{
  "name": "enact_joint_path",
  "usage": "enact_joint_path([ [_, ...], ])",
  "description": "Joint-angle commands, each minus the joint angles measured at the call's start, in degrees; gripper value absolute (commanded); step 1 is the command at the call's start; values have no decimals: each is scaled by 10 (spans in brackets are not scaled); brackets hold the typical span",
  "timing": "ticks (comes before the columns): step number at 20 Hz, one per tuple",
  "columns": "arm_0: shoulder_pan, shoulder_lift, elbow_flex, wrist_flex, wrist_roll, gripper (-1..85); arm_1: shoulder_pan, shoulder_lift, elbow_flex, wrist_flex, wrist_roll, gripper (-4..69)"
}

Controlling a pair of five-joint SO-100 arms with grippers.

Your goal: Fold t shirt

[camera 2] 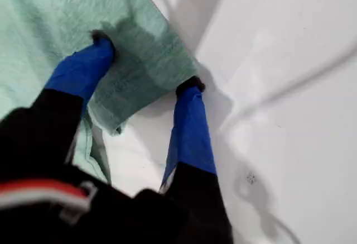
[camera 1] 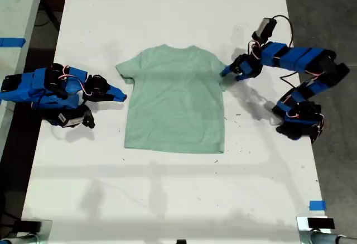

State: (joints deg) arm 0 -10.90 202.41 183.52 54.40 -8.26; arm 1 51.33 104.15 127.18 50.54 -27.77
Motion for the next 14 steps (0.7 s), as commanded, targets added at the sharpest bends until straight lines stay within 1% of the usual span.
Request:
enact_joint_path([
  [1, 3, 3, 10, -2, -6, -1, -9, -8, -25, -8, 11, 133],
  [3, 3, 3, 10, -2, -6, -1, -9, -8, -52, 26, 15, 15],
  [8, 3, 3, 10, -2, -6, -1, -29, -2, -126, 90, 13, 15],
  [12, 2, 3, 10, -2, -6, -1, -94, 6, -272, 172, 18, 15],
  [14, 2, 3, 10, -2, -6, -1, -130, -2, -349, 187, 11, 15],
])
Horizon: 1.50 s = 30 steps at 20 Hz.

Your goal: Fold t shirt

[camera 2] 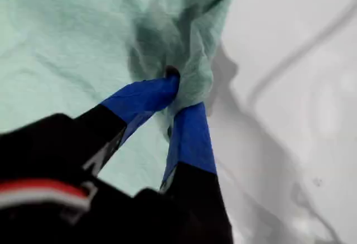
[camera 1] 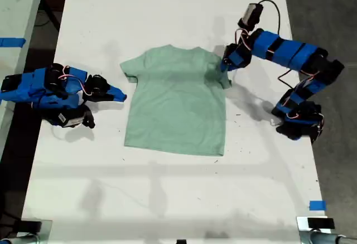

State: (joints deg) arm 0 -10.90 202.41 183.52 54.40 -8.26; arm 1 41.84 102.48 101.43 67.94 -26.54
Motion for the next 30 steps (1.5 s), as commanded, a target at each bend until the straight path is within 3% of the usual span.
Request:
enact_joint_path([
  [1, 2, 3, 10, -2, -6, -1, -54, 7, -126, 11, -5, 15],
  [5, 2, 3, 10, -2, -6, -1, -100, -71, -224, -49, -20, 15],
  [8, 3, 3, 10, -2, -6, -1, -119, -185, -280, -130, -9, 15],
  [12, 5, 3, 10, -2, -5, -1, -145, -392, -431, -156, 11, 14],
  [13, 7, 3, 10, -2, -5, -1, -150, -425, -452, -153, 18, 122],
  [14, 10, 3, 10, -2, -5, -1, -154, -438, -454, -156, 18, 333],
  [15, 12, 3, 10, -2, -5, -1, -156, -438, -454, -149, 18, 481],
  [20, 11, 3, 10, -1, -4, -1, -168, -295, -441, -36, 9, 541],
  [25, 9, 3, 10, -1, -4, -1, -166, -78, -382, 240, 91, 523],
  [27, 9, 3, 10, -1, -5, -1, -161, 51, -257, 274, 104, 518],
  [30, 6, 3, 11, -2, -6, -1, -153, 305, 21, 261, 130, 448],
])
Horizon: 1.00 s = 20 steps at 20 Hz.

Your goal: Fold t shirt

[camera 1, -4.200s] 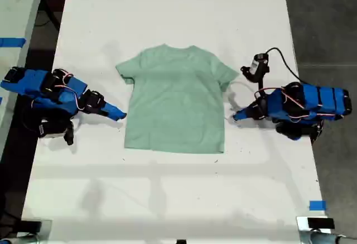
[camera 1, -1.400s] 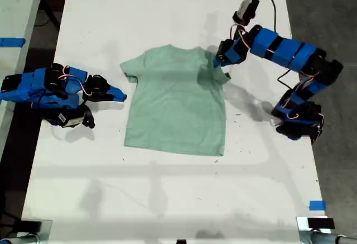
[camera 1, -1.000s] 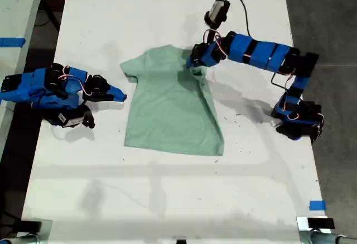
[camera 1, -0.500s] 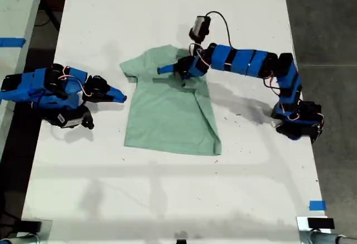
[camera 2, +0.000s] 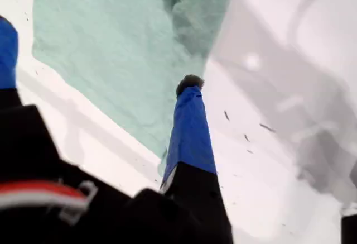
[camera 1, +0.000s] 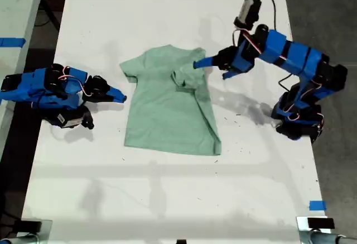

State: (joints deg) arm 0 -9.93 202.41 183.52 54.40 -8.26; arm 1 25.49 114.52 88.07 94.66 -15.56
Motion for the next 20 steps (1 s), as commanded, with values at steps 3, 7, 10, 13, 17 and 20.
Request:
enact_joint_path([
  [3, -7, 3, 11, -2, -5, -1, -33, 432, 443, -69, 73, 292],
  [7, -9, 3, 11, -2, -5, -1, -107, 704, 727, -163, 92, 185],
  [10, -11, 3, 11, -3, -5, -1, -100, 857, 847, -134, 54, 48],
  [13, -17, 3, 11, -2, -2, -1, -87, 853, 886, -149, 4, 24],
  [17, -77, 3, 11, 0, 2, -1, -95, 862, 888, -152, -70, -1],
  [20, -93, 3, 11, -14, -48, -1, -98, 862, 888, -152, -60, -9],
])
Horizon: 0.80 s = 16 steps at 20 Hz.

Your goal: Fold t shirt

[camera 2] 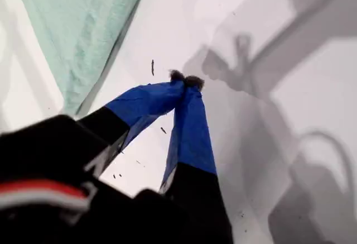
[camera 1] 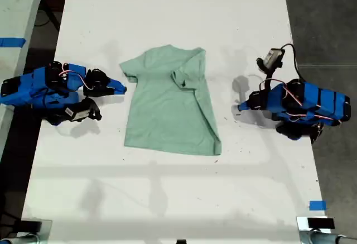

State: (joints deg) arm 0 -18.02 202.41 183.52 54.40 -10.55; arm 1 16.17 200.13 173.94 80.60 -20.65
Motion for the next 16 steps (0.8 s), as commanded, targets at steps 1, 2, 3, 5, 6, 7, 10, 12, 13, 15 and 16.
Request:
enact_joint_path([
  [1, -22, 3, 11, -14, -25, -1, -4, 6, 29, -11, -9, -9],
  [2, -25, 3, 10, -14, -21, -1, -4, 6, 29, -11, -9, -9],
  [3, -23, 3, 10, -11, -21, -1, -4, 6, 29, -11, -7, -8],
  [5, -21, 3, 9, -10, -18, -1, -2, 6, 29, -11, 2, 3],
  [6, -20, 3, 9, -10, -18, -1, -2, 6, 29, -11, 6, 5],
  [7, -22, 3, 9, -11, -18, -1, -2, 6, 29, -11, 4, 5],
  [10, -23, 3, 9, -11, -18, -1, -5, 6, 29, -11, 3, 5],
  [12, -26, 3, 10, -11, -16, -1, -5, 6, 29, -11, 2, 7],
  [13, -26, 3, 11, -10, -13, -1, -5, 6, 29, -11, 2, 8],
  [15, -25, 3, 11, -9, -11, -1, -5, 6, 29, -11, 2, 8],
  [16, -25, 3, 11, -9, -11, -1, -5, 6, 29, -11, 2, 8],
])
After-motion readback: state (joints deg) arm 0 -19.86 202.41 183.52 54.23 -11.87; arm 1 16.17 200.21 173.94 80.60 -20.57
